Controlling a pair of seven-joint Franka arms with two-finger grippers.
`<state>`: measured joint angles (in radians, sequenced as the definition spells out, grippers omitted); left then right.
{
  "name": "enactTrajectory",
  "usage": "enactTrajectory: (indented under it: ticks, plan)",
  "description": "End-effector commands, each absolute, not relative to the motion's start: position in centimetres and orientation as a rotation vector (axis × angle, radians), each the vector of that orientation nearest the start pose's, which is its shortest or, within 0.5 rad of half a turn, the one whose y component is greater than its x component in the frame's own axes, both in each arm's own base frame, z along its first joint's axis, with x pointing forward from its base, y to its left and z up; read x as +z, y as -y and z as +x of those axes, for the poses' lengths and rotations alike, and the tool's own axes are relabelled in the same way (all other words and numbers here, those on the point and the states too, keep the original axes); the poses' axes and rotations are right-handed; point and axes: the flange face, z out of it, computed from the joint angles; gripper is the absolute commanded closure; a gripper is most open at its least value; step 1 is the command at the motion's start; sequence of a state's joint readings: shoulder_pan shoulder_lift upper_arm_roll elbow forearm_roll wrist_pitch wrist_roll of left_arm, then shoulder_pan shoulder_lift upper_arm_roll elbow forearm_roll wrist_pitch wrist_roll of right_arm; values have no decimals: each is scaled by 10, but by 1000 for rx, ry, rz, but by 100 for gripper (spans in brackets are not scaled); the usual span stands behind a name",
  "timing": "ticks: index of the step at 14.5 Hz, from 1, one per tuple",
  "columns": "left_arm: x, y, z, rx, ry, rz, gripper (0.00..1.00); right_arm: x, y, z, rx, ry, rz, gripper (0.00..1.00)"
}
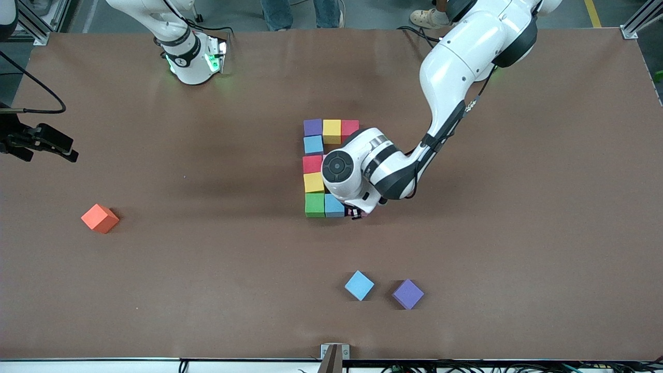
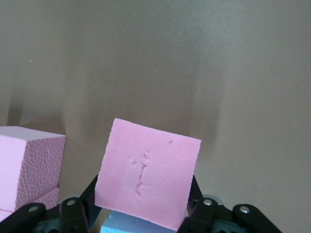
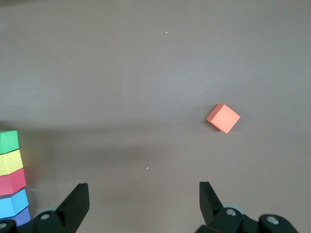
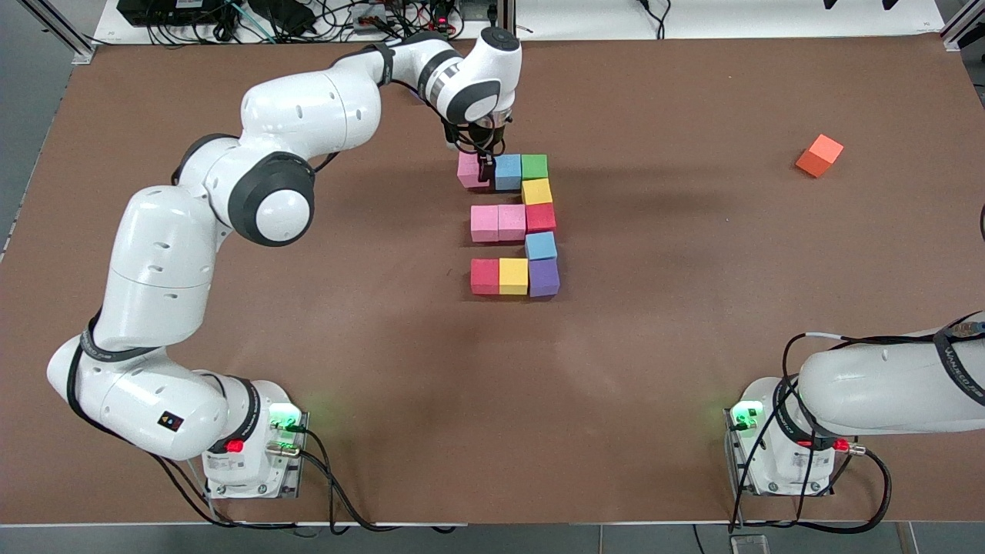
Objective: Arrange 11 blocks into digit 3
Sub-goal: 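Carry the pink block to the figure beside the light blue block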
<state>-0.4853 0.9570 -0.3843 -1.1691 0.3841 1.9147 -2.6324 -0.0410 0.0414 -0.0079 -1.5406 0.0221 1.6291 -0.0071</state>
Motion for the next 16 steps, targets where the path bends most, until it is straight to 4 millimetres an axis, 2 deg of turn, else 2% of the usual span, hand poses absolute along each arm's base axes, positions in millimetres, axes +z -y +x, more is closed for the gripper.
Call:
enactTrajectory:
  ticks: [1,5,12,14,15,16]
  plan:
    - [221,501,563,76,-2524,2078,62,626,25,565,-80,-80,-3125,0]
    - [212,505,557,91,-2537,2078,62,626,25,565,-80,-80,-3124,0]
    - [209,505,557,92,-2544,2076,61,626,25,566,-82,-78,-3124,0]
    - [210,505,557,92,-2537,2083,43,625,26,566,-82,-80,-3122,0]
    - [209,505,557,91,-2537,2086,38,625,26,566,-82,-82,-3122,0]
    - [209,505,557,91,-2537,2086,37,625,27,566,-82,-85,-3122,0]
